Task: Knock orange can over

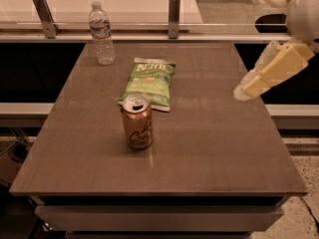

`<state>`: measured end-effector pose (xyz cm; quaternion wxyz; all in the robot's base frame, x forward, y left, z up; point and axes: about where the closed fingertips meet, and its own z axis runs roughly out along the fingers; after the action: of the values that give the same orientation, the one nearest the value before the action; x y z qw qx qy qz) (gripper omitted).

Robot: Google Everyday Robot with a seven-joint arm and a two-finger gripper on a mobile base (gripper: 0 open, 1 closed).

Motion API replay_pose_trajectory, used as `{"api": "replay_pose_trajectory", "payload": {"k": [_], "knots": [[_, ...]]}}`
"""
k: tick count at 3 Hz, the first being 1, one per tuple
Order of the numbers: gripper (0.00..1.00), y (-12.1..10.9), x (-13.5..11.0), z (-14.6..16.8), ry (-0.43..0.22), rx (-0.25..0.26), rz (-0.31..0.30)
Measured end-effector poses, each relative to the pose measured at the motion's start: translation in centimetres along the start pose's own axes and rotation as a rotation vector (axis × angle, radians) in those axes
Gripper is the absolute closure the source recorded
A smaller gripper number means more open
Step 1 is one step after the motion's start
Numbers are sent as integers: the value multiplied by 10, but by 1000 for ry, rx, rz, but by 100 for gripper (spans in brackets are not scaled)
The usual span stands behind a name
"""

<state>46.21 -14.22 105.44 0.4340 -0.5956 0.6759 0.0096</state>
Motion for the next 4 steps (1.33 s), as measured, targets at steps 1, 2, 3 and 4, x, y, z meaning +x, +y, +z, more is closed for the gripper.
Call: {"api": "replay_pose_trajectory", "payload": {"k": [1,2,3,4], "knots": [[0,21,-1,33,-119,-85,24],[0,42,-12,68,-241,-176,48],[0,59,-26,94,-342,-244,74],[0,59,-26,94,-342,-244,74]]}}
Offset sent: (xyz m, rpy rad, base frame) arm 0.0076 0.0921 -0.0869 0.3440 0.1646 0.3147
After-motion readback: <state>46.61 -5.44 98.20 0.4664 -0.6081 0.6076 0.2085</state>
